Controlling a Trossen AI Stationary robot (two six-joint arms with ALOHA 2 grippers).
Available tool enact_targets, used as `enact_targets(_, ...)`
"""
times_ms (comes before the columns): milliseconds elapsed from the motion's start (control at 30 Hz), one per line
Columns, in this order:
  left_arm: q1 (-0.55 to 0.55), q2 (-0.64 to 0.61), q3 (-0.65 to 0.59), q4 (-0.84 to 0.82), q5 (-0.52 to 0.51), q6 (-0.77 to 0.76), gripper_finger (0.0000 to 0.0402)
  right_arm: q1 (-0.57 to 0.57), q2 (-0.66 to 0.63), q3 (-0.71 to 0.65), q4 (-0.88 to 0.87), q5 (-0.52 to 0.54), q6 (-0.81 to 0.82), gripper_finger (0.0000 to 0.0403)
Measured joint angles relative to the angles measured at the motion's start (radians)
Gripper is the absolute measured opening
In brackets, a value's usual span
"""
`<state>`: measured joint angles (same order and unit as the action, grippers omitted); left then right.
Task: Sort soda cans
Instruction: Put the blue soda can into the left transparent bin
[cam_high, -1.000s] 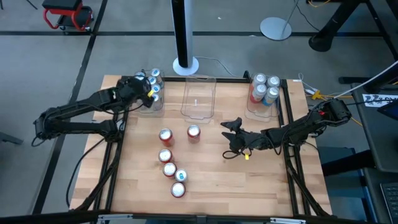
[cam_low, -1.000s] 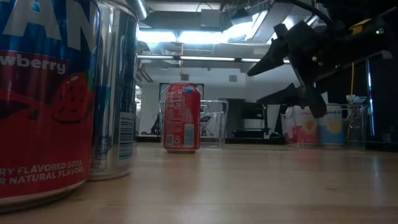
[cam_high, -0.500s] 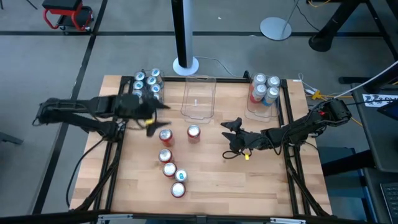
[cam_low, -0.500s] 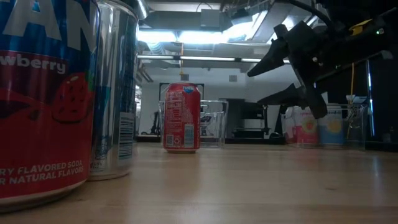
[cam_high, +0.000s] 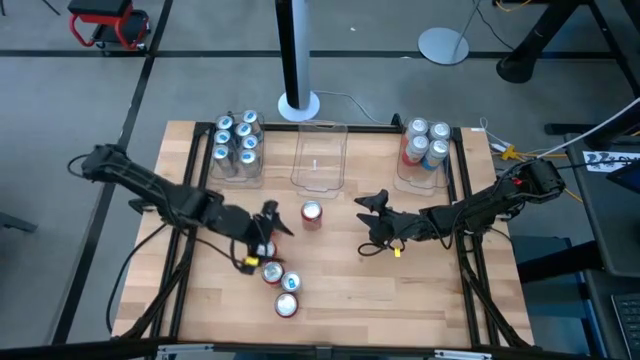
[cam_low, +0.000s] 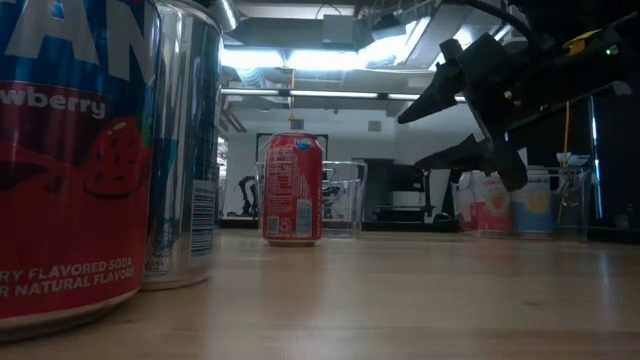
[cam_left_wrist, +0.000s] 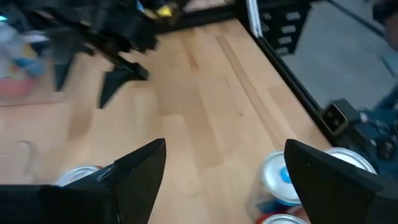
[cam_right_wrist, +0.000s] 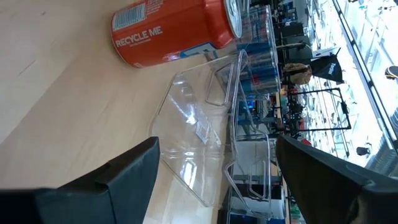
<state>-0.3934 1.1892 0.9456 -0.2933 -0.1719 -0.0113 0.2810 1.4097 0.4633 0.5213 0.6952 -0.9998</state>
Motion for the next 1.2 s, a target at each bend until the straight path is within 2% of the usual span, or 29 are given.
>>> enact_targets(333,-0.088,0.239,0.244,-0.24,-0.033,-0.106,0.0315,0.0,0.0,0.0,0.0,-0.001,0.0,0.0321)
enact_targets(567,-0.128,0.364,0.335,-0.362,-0.031,-0.199,0.0315,0.0,0.0,0.0,-0.001,-0.034,0.022,0.0321)
enact_targets(733,-0.139,0.401,0.362,-0.377,-0.013,-0.266,0.0315,0.0,0.0,0.0,-0.009,-0.034,0.057,0.0321)
enact_targets(1200,-0.144,0.404,0.364,-0.374,-0.003,-0.295,0.0315,0.0,0.0,0.0,-0.088,-0.034,0.164,0.0321)
